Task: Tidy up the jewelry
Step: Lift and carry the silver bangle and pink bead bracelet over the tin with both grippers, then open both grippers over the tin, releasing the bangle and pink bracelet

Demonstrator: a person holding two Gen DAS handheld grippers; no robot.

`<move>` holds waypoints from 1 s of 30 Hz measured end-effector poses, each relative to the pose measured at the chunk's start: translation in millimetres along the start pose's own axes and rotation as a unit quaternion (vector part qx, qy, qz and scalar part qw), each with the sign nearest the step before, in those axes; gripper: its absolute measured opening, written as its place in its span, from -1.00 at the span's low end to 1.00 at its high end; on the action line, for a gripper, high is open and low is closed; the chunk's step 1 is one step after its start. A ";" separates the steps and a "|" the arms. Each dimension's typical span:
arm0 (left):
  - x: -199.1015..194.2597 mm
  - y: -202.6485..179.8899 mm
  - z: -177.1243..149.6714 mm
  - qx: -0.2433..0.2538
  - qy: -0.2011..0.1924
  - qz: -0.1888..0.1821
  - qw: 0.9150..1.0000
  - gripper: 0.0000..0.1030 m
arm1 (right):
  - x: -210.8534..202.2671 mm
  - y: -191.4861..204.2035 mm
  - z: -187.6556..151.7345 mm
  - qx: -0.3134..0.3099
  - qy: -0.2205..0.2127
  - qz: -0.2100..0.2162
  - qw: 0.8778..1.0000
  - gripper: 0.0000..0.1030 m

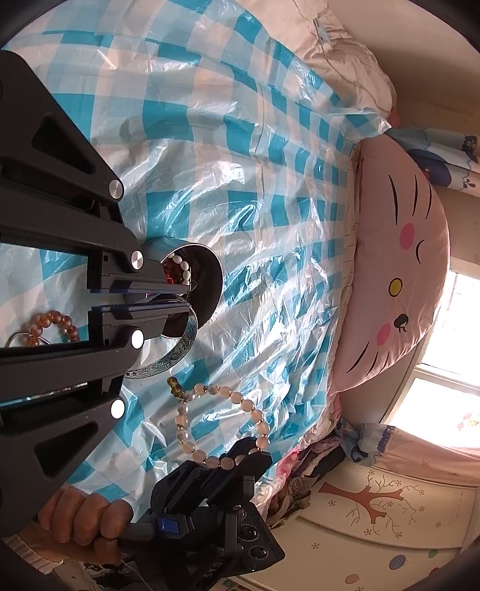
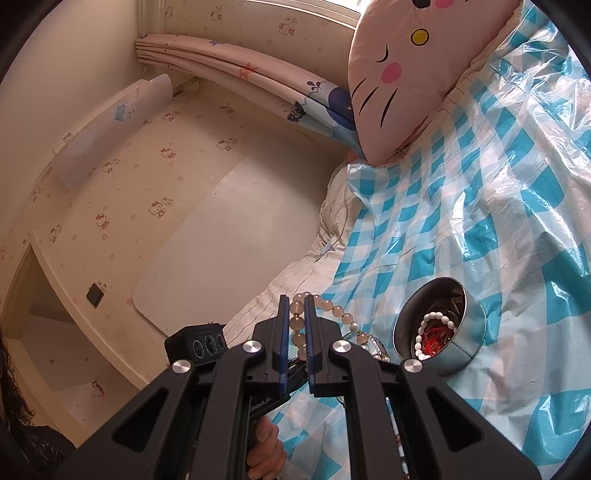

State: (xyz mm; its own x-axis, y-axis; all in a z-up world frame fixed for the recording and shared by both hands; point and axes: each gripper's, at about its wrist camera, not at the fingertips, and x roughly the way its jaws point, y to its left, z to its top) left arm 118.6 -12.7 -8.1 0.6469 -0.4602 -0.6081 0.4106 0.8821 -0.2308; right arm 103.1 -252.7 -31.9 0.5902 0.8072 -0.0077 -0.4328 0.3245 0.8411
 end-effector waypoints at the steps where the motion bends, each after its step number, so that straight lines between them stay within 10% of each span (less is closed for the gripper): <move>1: 1.8 1.3 1.4 -0.003 0.000 0.000 1.000 -0.93 | 2.9 -1.4 1.8 0.000 0.001 -0.001 1.000 -0.83; 19: 65.8 9.4 20.1 -0.021 0.040 0.016 0.999 -0.91 | 54.1 -29.7 16.2 -0.045 0.046 -0.112 0.992 -0.82; 23: 75.7 14.7 18.9 -0.025 0.055 0.036 0.998 -0.91 | 66.7 -49.5 8.5 -0.033 0.070 -0.159 0.984 -0.38; 30: 61.9 14.7 13.3 -0.019 0.054 0.045 0.997 -0.89 | 60.3 -44.2 5.3 -0.044 0.065 -0.157 0.984 -0.30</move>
State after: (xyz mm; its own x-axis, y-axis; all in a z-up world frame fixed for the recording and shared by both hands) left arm 173.2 -29.6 -39.0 0.6068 -0.3666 -0.7053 0.3270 0.9239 -0.1989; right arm 161.5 -221.1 -66.7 0.6144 0.7145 -0.3347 -0.3026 0.6052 0.7364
